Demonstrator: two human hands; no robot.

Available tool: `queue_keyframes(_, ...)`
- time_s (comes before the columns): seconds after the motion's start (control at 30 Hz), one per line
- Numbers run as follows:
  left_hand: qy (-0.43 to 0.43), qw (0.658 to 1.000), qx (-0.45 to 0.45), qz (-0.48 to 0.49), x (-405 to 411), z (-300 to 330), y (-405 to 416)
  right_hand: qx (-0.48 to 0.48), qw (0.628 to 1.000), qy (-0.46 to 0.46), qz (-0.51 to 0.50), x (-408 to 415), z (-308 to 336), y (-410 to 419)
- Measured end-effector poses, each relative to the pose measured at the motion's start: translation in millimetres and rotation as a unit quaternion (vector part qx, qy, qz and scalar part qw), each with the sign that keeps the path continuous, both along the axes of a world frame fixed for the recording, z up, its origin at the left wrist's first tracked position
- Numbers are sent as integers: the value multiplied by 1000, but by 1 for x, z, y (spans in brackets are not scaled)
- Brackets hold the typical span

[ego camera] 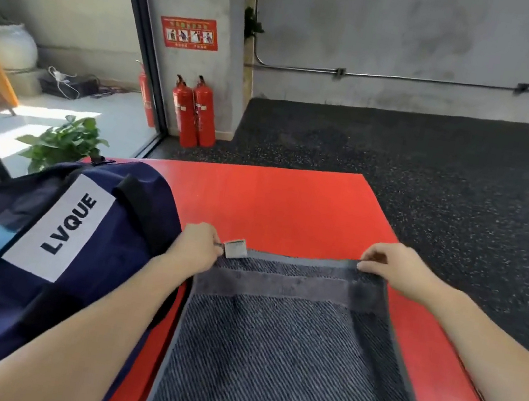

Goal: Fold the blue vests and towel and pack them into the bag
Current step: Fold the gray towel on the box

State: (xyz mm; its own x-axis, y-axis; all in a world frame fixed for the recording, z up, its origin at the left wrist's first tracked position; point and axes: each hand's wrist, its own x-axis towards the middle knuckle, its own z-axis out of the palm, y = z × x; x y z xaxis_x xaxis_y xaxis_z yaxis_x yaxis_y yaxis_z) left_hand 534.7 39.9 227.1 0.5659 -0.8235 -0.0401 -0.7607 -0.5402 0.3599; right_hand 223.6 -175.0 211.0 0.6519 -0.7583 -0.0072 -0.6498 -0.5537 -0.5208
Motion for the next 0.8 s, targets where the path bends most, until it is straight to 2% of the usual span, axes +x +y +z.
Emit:
queue_keyframes(0.1, 3, 995, 78, -59, 10, -20, -9, -15, 998, 53, 38, 8, -24, -8)
queue_keyframes(0.23, 38, 989, 80, -117, 26, -22, -16, -20, 995, 62, 73, 11, -30, -19)
queue_keyframes(0.4, 32, 977, 123, -170, 32, -15, -25, -14, 986, 124, 114, 21, -16, -21)
queue_keyframes(0.63, -4, 981, 76, -178, 28, -2, -18, -8, 973, 160, 167, 31, -5, -6)
queue_keyframes(0.8, -22, 982, 44, -184, 20, 24, -2, -28, 984, 118, 128, 18, 13, 2)
